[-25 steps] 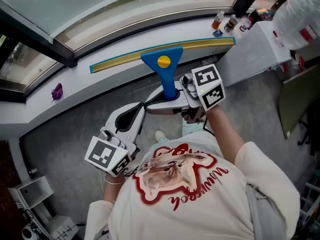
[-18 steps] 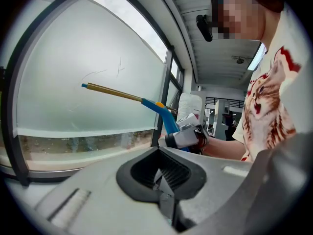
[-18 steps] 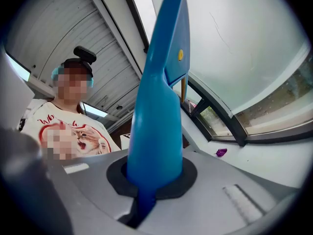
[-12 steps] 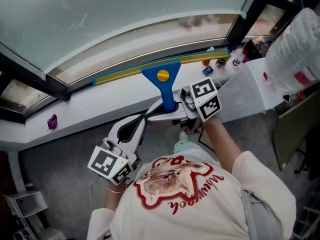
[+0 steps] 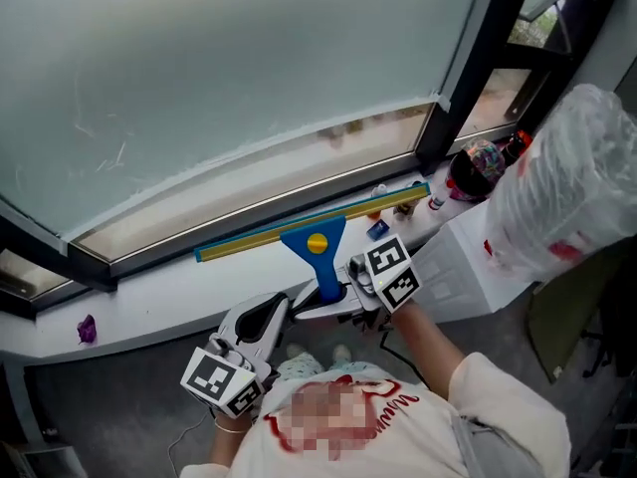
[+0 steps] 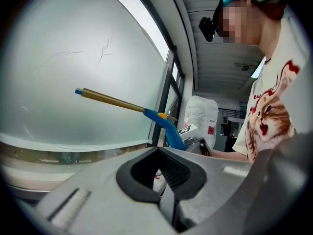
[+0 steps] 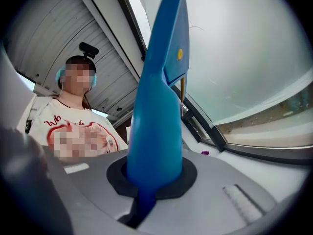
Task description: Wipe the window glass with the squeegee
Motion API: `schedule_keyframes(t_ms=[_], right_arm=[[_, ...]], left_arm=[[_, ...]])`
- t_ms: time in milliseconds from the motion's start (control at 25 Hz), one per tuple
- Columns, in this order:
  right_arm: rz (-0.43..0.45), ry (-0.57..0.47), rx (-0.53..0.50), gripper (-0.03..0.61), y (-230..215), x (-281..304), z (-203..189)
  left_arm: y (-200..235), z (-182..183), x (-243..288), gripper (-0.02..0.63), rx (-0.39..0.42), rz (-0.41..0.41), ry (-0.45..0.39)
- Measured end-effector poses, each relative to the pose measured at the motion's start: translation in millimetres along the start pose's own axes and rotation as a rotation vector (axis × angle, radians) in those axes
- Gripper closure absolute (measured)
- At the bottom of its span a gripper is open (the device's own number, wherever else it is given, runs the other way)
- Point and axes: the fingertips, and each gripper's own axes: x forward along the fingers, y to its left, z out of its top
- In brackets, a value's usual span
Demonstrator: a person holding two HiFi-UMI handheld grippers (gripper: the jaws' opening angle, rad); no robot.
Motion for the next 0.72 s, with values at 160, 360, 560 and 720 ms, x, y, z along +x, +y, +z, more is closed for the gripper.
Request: schedule_keyframes(t_ms=[160, 360, 560, 720], right_arm=[[0.005, -0.084, 0.036, 0.557, -24.3, -1.2, 21.1], [-0.040, -0.116, 0.017, 0.557, -56.3, -5.2, 51.3], [-0.055, -0.163, -0.008, 0.557, -73.0, -28.0, 80.5], [-0.055, -0.193, -0.011, 0.557, -87.8, -58.2, 111.7]], left_arm=[[26.0, 11.0, 13.0, 0.609, 0.022, -0.054, 0.004], [64.0, 18.2, 32.1, 0.609, 0.065, -0.168, 0.072], [81.8, 12.4, 64.1, 0.609, 0.052, -0.268, 0.137], [80.6, 9.9, 87.6, 0.609, 0.099, -0.347, 0.191]])
